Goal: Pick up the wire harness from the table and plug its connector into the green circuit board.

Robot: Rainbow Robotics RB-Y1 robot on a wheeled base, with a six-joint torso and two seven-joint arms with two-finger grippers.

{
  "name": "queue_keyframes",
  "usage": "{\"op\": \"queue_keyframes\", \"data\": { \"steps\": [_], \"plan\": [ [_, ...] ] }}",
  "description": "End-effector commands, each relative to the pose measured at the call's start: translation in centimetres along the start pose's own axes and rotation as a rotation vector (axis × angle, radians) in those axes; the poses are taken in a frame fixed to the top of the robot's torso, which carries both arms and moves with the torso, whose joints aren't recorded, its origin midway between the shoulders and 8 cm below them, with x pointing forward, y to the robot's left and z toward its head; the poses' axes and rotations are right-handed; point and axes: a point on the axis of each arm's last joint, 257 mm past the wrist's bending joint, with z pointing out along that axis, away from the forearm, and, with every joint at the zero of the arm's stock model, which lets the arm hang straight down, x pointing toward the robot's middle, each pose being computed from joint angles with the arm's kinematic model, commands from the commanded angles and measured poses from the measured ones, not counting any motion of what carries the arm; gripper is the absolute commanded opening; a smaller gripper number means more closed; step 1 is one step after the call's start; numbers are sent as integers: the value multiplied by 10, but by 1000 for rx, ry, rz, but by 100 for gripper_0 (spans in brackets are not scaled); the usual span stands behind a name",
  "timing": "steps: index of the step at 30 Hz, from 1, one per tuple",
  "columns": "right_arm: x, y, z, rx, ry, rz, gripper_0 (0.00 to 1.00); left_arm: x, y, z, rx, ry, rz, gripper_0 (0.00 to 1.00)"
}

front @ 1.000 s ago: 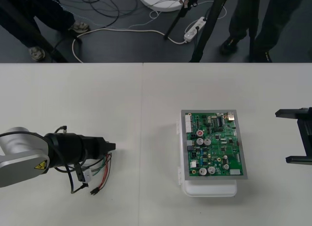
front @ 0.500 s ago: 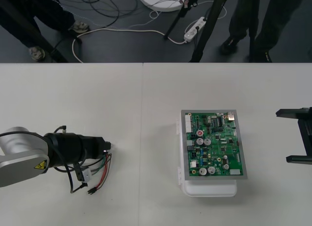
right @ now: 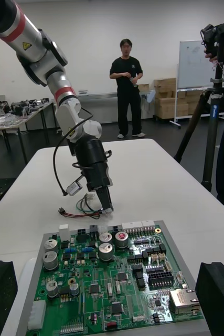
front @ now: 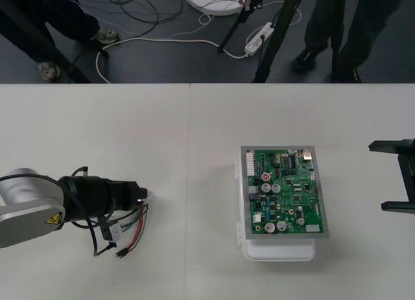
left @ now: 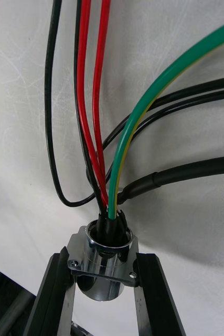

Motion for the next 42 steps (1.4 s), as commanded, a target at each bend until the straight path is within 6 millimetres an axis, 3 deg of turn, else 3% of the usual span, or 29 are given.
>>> {"op": "queue_keyframes", "data": {
  "steps": [1,9,29,42],
  "plan": [
    [-8,-9,-2,-5,11,-35,100,37,7,-18,-16,59,-12,0],
    [-6,-9,-3,-1,13,-33,100,36,1,-37,5,35,-97,0],
    [-6,-10,-3,0,12,-30,100,59,-31,-92,72,31,-428,0],
    [-5,-10,-4,2,14,-24,100,66,-33,-119,9,37,-679,0]
  ]
}}
